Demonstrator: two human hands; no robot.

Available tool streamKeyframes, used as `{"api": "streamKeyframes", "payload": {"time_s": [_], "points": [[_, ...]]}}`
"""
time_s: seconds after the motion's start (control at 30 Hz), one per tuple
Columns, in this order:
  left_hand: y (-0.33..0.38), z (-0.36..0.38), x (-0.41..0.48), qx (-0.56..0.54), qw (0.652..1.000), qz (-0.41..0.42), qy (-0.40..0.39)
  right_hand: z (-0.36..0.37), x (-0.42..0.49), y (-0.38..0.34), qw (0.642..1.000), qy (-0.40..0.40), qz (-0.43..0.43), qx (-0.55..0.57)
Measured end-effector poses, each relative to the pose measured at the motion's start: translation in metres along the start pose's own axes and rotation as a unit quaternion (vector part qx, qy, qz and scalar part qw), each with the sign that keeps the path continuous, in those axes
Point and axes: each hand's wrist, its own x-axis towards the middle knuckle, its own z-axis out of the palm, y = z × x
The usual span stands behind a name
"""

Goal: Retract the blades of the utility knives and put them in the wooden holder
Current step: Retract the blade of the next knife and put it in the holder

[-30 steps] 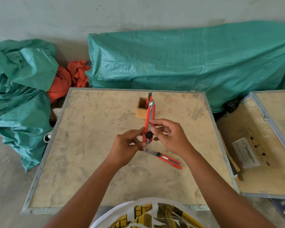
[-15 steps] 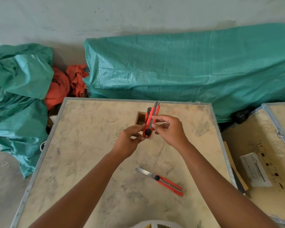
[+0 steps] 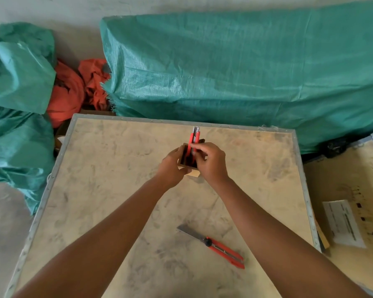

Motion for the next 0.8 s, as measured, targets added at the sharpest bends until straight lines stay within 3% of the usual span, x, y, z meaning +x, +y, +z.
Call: {"api": "streamKeyframes", "payload": {"time_s": [0.23,0.43,0.8], "points": [[-0.004,0.005,-0.002,-0.035,0.999,0.01,0.027,0.01,-0.004,0.009,0.999,-0.031,-0.007,-0.028],[0.002,0.005,-0.011,-0.035,0.998,0.002,0.043,0.004,-0.007,0.004,1.0,-0.009,0.011,-0.02],[0.012,0.007,-0.065,-0.041,0.996,0.002,0.08,-0.04,-0.053,-0.007,0.999,-0.041,-0.005,-0.018]]}}
